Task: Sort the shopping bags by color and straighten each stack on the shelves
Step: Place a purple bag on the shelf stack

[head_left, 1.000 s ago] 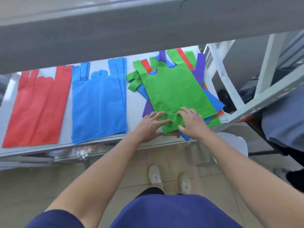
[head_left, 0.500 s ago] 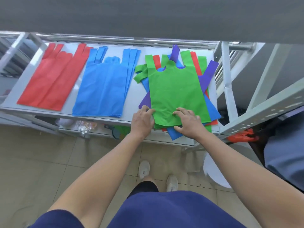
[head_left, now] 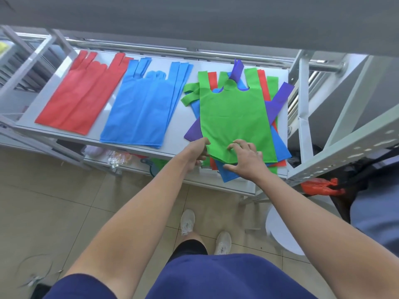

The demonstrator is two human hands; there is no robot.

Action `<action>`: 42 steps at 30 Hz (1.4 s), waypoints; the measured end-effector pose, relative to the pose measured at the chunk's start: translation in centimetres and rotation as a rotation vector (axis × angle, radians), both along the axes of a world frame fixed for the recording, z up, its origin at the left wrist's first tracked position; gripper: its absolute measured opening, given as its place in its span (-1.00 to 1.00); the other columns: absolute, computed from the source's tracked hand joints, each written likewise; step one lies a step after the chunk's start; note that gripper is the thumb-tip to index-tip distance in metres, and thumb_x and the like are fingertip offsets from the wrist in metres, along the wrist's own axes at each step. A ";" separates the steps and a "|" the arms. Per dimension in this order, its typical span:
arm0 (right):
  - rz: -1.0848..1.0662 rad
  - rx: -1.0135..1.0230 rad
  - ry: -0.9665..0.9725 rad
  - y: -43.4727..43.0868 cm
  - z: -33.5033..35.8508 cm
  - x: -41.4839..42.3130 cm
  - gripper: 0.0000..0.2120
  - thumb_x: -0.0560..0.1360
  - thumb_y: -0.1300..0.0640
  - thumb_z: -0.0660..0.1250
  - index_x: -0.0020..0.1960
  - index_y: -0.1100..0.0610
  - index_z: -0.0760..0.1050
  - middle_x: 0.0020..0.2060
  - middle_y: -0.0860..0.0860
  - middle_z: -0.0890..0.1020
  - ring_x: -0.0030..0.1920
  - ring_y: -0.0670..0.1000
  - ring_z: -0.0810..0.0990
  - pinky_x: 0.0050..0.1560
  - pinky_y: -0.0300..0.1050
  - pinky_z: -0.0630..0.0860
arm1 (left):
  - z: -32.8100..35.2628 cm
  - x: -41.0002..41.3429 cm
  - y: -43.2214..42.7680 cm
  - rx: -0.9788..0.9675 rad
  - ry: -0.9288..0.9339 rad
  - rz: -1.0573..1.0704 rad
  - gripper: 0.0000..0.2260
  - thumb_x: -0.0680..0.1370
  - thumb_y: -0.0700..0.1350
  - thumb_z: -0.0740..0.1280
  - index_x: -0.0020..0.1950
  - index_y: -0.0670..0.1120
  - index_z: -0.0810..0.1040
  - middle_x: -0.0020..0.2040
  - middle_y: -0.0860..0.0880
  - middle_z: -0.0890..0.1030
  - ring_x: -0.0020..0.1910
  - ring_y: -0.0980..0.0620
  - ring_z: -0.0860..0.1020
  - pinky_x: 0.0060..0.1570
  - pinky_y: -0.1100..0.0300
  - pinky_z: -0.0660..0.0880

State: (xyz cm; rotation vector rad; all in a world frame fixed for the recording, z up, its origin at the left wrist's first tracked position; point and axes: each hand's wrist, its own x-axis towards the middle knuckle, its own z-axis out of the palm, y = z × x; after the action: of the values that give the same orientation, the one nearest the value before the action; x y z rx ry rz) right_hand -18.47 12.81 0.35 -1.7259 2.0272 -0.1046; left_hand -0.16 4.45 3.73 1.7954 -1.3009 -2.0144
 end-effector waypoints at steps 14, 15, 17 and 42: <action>-0.517 -0.292 -0.405 -1.5 2.0 -4.2 -0.77 0.62 0.09 0.30 -0.11 0.20 0.36 -0.31 0.05 0.39 -0.26 0.11 0.35 -0.27 0.07 0.20 | -2.0 0.5 -2.3 -0.672 -0.465 0.029 -0.70 0.50 -0.31 0.26 0.04 -0.02 0.70 0.24 -0.06 0.58 0.31 -0.09 0.49 0.31 0.05 0.45; -0.532 -0.291 -0.418 -1.5 1.9 -4.3 -0.78 0.62 0.09 0.30 -0.09 0.20 0.38 -0.30 0.04 0.40 -0.24 0.13 0.38 -0.25 0.04 0.19 | -2.4 0.7 -3.3 -0.718 -0.524 -0.014 -0.75 0.51 -0.25 0.31 0.09 -0.01 0.68 0.29 -0.07 0.53 0.34 -0.12 0.44 0.33 0.01 0.43; -0.541 -0.278 -0.435 -1.2 1.8 -4.4 -0.79 0.63 0.09 0.30 -0.09 0.17 0.37 -0.33 0.01 0.39 -0.23 0.12 0.38 -0.24 0.01 0.17 | -2.7 0.6 -4.9 -0.699 -0.571 -0.093 -0.69 0.53 -0.11 0.38 0.29 -0.05 0.59 0.38 -0.10 0.46 0.41 -0.15 0.38 0.35 -0.03 0.42; -0.748 -0.046 -0.136 -3.9 0.0 -7.4 -0.38 0.61 -0.13 0.35 0.55 0.15 0.29 0.47 0.20 0.36 0.49 0.26 0.27 0.41 0.27 0.30 | -1.4 -3.8 -12.2 -0.528 -0.591 -0.216 -0.65 0.51 0.01 0.39 0.19 -0.18 0.55 0.16 -0.19 0.65 0.14 -0.22 0.62 -0.05 0.03 0.49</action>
State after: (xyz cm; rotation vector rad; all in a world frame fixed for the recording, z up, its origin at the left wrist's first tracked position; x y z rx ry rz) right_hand -25.87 8.93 0.31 -0.8683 2.4611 -0.4929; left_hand -3.94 -7.74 2.28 2.0913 -2.0182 -1.0497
